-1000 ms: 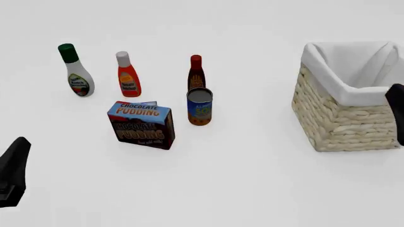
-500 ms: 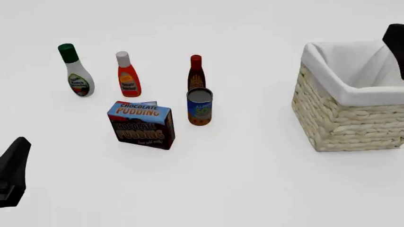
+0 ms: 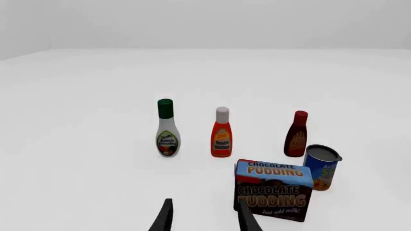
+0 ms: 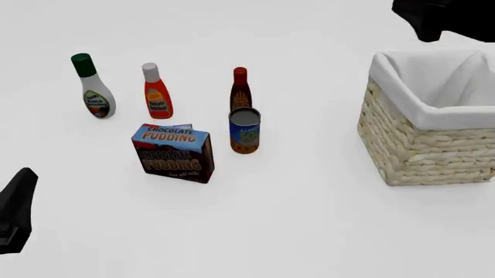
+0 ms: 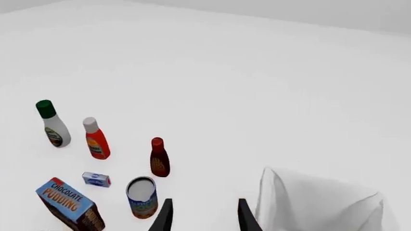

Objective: Pick the bbq sauce and place it in the basket.

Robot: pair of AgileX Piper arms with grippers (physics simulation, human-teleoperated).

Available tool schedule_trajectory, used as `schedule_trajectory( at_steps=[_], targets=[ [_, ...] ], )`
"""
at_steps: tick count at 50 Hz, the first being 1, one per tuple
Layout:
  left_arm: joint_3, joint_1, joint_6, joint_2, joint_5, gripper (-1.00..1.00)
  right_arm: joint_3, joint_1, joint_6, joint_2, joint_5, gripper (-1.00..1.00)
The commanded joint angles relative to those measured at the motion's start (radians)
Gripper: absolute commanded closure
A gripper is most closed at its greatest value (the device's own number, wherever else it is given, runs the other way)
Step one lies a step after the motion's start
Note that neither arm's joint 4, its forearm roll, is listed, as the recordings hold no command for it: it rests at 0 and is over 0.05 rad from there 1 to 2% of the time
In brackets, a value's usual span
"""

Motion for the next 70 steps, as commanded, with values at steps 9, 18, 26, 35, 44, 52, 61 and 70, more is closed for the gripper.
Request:
schedule_trajectory(
  at_steps=[9, 18, 26, 35, 44, 52, 61, 70],
  targets=[
    [0.000, 0.000, 0.000, 0.000, 0.000, -1.00, -0.235, 0.115, -0.017, 0.314, 0.003, -1.00],
    [0.000, 0.000, 0.000, 0.000, 0.000, -1.00, -0.403, 0.155, -0.037, 0.484, 0.062, -1.00],
    [0.000, 0.000, 0.000, 0.000, 0.000, -1.00, -0.478, 0.163, -0.031, 0.570, 0.083, -1.00],
    [0.000, 0.000, 0.000, 0.000, 0.000, -1.00, -0.562, 0.172, -0.022, 0.653, 0.107, -1.00],
    [0.000, 0.000, 0.000, 0.000, 0.000, -1.00, -0.638, 0.185, -0.045, 0.731, 0.129, -1.00],
    [0.000, 0.000, 0.000, 0.000, 0.000, -1.00, -0.724, 0.185, -0.043, 0.828, 0.146, -1.00],
    [0.000, 0.000, 0.000, 0.000, 0.000, -1.00, -0.834, 0.199, -0.044, 0.931, 0.171, -1.00],
    [0.000, 0.000, 0.000, 0.000, 0.000, -1.00, -0.961, 0.183, -0.042, 1.042, 0.205, -1.00]
  ],
)
